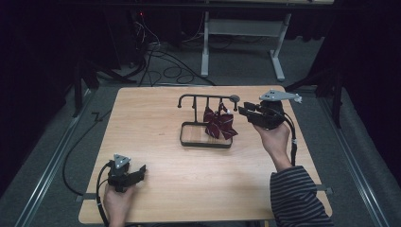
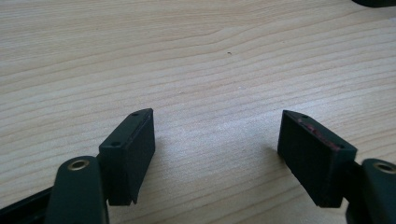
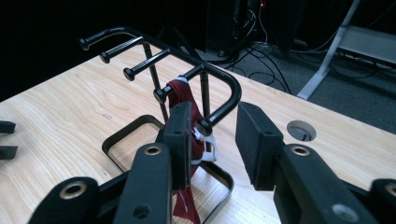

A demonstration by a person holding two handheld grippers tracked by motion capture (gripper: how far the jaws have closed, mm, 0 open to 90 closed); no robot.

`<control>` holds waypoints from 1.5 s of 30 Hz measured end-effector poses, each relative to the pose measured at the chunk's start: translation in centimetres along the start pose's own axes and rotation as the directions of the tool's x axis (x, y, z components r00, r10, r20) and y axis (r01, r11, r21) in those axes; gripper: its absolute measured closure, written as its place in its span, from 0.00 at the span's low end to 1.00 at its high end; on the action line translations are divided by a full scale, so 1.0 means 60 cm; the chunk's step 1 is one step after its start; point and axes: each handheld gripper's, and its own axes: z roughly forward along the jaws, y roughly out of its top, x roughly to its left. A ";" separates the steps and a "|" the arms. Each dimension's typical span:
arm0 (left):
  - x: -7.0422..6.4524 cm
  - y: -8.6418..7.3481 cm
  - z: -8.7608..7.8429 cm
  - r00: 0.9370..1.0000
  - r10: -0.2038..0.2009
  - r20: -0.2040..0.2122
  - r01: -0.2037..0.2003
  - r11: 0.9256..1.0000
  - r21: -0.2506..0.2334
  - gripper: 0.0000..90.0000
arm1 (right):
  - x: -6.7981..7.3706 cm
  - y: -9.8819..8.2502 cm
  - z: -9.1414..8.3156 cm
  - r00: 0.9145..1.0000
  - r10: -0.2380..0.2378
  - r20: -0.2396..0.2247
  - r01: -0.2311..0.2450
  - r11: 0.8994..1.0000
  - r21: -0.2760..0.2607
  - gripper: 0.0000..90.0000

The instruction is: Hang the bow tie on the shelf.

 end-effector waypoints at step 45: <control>-0.001 0.000 0.000 1.000 0.007 -0.004 -0.007 1.000 0.002 0.31 | -0.026 -0.092 -0.074 0.995 0.081 0.064 -0.079 0.996 -0.033 0.68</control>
